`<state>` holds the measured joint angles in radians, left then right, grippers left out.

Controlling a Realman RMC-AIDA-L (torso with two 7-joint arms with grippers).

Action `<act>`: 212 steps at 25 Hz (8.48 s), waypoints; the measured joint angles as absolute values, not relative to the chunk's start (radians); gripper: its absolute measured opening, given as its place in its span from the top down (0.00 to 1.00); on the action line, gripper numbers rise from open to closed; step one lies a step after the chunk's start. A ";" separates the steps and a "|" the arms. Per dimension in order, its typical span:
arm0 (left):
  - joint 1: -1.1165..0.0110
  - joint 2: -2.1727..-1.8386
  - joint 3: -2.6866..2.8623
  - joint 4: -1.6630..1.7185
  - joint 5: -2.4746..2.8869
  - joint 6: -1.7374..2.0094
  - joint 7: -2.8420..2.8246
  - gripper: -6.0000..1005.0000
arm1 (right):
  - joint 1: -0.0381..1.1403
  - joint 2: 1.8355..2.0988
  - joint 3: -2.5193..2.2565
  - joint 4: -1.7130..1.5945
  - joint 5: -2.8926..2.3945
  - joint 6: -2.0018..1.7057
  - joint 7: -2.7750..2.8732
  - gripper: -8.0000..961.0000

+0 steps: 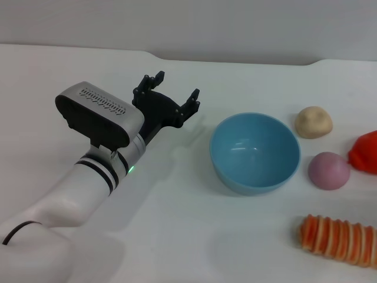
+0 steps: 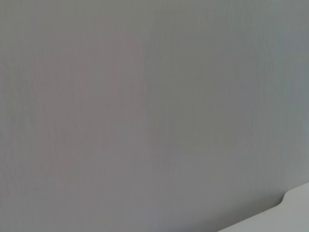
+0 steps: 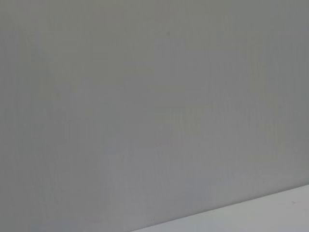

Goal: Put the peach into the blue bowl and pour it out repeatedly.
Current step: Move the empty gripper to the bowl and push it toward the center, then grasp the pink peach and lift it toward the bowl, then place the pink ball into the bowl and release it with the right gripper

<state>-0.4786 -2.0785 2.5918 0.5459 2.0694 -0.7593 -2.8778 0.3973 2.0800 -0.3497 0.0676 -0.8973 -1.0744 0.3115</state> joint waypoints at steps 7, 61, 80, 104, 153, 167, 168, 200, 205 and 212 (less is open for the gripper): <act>-0.481 -2.078 2.593 0.546 2.069 -0.759 -2.878 0.19 | 0.397 2.080 -0.350 0.066 -0.897 -1.075 0.314 0.38; -0.761 -2.070 1.779 0.730 2.096 0.745 -2.571 0.20 | 0.422 2.079 -0.337 0.063 -0.898 -1.075 0.309 0.40; -0.748 -2.069 1.836 0.670 1.942 0.674 -2.569 0.36 | 0.413 2.080 -0.337 0.065 -0.899 -1.075 0.308 0.41; -0.862 -2.062 1.695 0.755 2.250 0.768 -2.576 0.99 | 0.416 2.075 -0.346 0.066 -0.905 -1.072 0.358 0.42; -0.946 -2.071 1.559 0.718 2.483 0.781 -2.755 0.99 | 0.577 2.065 -0.792 -0.765 -2.469 -1.247 2.270 0.45; -0.939 -2.072 1.560 0.715 2.481 0.758 -2.754 0.99 | 0.581 2.062 -0.795 -0.732 -2.471 -1.193 2.278 0.46; -0.939 -2.072 1.560 0.715 2.480 0.757 -2.754 0.99 | 0.581 2.062 -0.795 -0.732 -2.471 -1.191 2.276 0.46; -0.917 -2.072 1.664 0.702 2.354 0.721 -2.754 0.99 | 0.753 2.071 -1.101 -0.998 -2.339 -1.287 2.274 0.90; -0.913 -2.072 1.664 0.702 2.351 0.719 -2.755 0.99 | 0.762 2.073 -1.164 -0.957 -2.323 -1.175 2.275 0.88; -0.910 -2.072 1.664 0.700 2.342 0.719 -2.754 0.99 | 0.764 2.074 -1.175 -0.947 -2.290 -1.134 2.269 0.79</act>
<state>-0.9102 -2.0724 1.6644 0.7000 2.3420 0.7185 -2.7543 0.7639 2.0738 -1.1745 -0.9469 -2.2903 -1.1343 2.2685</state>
